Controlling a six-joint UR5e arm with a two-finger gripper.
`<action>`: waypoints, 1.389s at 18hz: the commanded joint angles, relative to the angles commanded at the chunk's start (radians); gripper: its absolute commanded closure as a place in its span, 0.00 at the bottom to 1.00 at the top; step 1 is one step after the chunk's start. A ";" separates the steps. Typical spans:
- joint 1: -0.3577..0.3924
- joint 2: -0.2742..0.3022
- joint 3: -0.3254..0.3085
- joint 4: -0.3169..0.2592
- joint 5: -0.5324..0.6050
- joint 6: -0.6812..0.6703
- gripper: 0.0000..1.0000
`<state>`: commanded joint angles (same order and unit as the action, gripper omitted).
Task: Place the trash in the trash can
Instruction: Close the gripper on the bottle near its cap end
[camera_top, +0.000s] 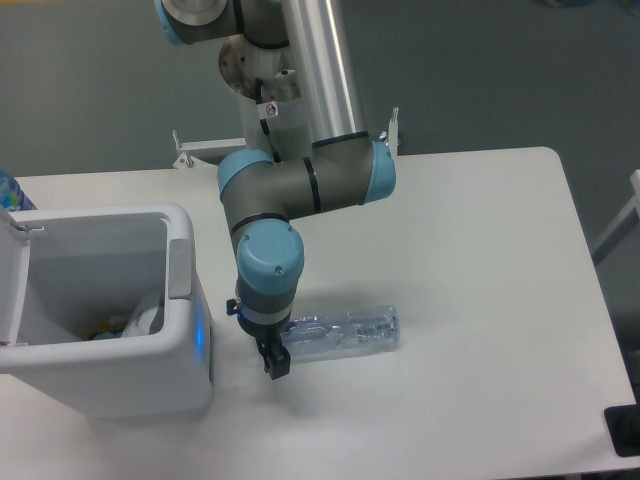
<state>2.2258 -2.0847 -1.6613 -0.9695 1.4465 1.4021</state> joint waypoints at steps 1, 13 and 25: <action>-0.002 -0.005 -0.005 0.003 0.000 0.000 0.00; -0.003 -0.009 -0.009 0.003 0.012 0.000 0.12; -0.003 -0.009 -0.003 0.002 0.035 -0.005 0.27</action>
<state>2.2227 -2.0939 -1.6644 -0.9679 1.4818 1.3975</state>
